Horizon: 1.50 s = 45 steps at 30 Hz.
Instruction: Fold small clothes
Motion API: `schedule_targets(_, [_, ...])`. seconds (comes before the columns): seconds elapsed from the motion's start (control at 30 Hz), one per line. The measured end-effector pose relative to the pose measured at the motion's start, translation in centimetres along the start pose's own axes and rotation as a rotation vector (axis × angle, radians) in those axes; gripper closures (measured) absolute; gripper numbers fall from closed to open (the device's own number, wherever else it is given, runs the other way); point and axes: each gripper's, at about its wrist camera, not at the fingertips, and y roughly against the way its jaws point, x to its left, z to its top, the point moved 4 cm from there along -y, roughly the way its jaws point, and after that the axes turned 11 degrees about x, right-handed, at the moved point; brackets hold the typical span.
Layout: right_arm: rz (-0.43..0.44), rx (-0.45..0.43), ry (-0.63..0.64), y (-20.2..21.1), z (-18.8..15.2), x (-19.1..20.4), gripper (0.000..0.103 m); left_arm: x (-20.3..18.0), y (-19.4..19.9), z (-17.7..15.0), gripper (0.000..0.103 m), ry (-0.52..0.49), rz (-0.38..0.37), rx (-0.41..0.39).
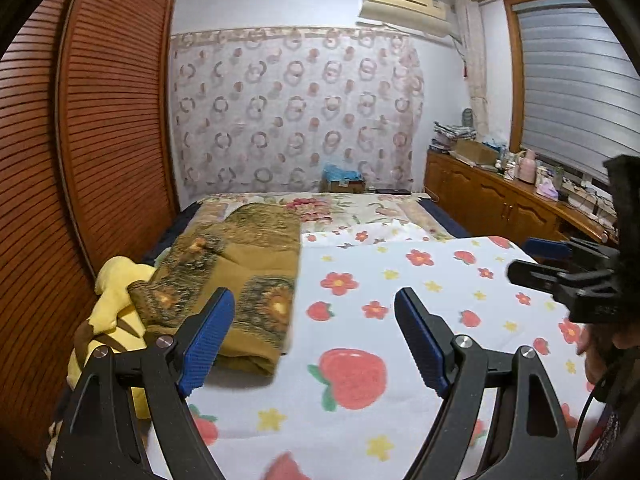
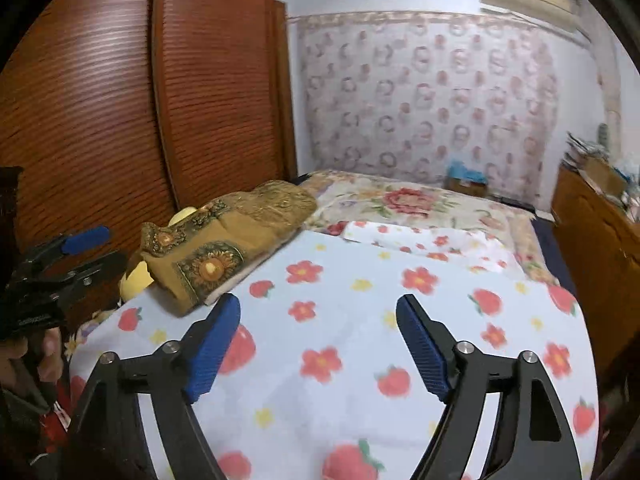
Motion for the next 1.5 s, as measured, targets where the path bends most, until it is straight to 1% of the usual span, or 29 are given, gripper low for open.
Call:
schedule_targets(0.1, [-0.036, -0.019, -0.056, 2.0, -1.4, -0.5, 0.020, -1.9, 0.3, 0.0, 0.020, -0.017, -0.030, 0.000])
schedule_targets(0.2, [-0.075, -0.056, -0.120, 4.4, -2.4, -1.4, 0.020, -3.6, 0.6, 0.7, 0.020, -0.032, -0.048, -0.003])
schedule_targets(0.3, [-0.118, -0.085, -0.156, 6.6, -2.7, -1.9, 0.020, -5.1, 1.3, 1.5, 0.020, -0.053, -0.071, -0.022])
schedule_targets(0.5, [-0.193, -0.128, -0.188, 8.7, -3.4, -1.5, 0.020, -6.6, 2.6, 2.7, 0.020, -0.057, -0.076, -0.045])
schedule_targets(0.63, [-0.219, -0.159, -0.190, 8.7, -3.6, -0.8, 0.020, -7.1, 3.1, 3.0, 0.020, -0.062, -0.068, -0.052])
schedule_targets(0.8, [-0.225, -0.179, -0.190, 8.6, -4.3, 0.2, 0.020, -7.0, 3.3, 3.0, 0.020, -0.062, -0.063, -0.056])
schedule_targets(1.03, [-0.230, -0.187, -0.193, 8.6, -5.2, -0.1, 0.020, -7.0, 3.4, 3.0, 0.020, -0.063, -0.062, -0.056])
schedule_targets(1.5, [-0.233, -0.187, -0.192, 8.8, -5.0, -0.8, 0.020, -6.9, 3.4, 3.0, 0.020, -0.062, -0.063, -0.058])
